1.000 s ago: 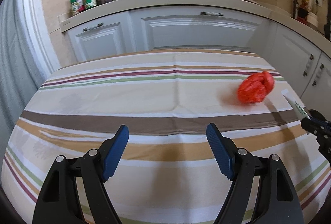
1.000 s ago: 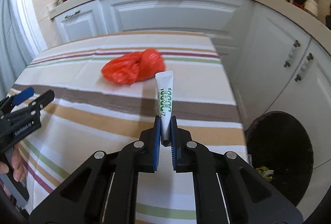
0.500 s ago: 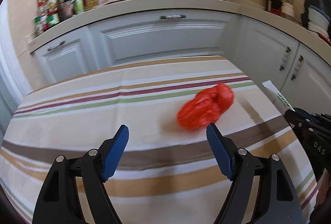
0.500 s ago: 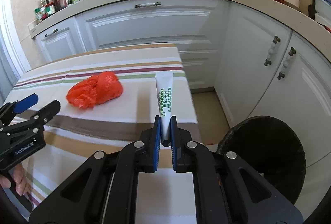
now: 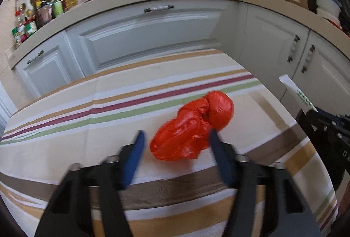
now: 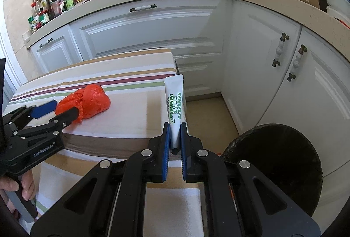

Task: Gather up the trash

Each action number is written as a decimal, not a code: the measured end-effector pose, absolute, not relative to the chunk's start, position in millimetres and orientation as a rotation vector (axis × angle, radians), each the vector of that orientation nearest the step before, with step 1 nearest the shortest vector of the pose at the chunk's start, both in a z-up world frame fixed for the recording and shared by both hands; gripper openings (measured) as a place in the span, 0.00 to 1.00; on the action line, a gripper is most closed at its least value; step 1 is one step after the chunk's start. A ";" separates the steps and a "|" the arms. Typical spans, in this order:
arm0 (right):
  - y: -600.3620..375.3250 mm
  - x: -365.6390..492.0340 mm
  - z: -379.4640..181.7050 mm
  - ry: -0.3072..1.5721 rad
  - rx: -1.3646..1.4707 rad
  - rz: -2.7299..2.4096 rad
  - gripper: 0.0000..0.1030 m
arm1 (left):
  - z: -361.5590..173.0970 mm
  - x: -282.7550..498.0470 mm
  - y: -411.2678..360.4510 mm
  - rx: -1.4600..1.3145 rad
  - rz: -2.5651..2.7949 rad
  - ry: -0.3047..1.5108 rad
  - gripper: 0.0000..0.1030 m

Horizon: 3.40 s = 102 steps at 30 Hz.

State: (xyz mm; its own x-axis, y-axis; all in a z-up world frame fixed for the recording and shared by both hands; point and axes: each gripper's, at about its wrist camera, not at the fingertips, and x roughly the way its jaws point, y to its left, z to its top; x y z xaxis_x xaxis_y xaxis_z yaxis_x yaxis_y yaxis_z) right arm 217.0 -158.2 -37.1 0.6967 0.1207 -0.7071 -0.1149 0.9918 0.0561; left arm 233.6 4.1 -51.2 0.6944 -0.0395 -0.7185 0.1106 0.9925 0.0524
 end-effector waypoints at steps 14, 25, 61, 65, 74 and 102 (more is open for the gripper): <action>-164.4 201.6 -30.9 0.769 0.029 0.125 0.09 | -40.3 214.7 1.0 0.063 -0.116 0.772 0.05; -177.7 165.4 -14.2 0.731 0.047 0.103 0.09 | -14.3 172.8 -1.2 0.035 -0.092 0.711 0.05; -317.3 108.2 -34.1 0.688 0.130 -0.225 0.12 | -17.1 155.9 -191.1 0.108 -0.398 0.677 0.06; -326.9 114.2 -43.2 0.696 0.150 -0.247 0.19 | -25.3 157.7 -206.5 0.167 -0.399 0.670 0.24; -334.7 111.9 -48.0 0.704 0.155 -0.271 0.24 | -29.2 160.1 -209.4 0.160 -0.382 0.669 0.49; -301.6 33.4 14.9 0.573 0.128 -0.312 0.66 | 13.9 88.6 -150.0 0.139 -0.337 0.541 0.75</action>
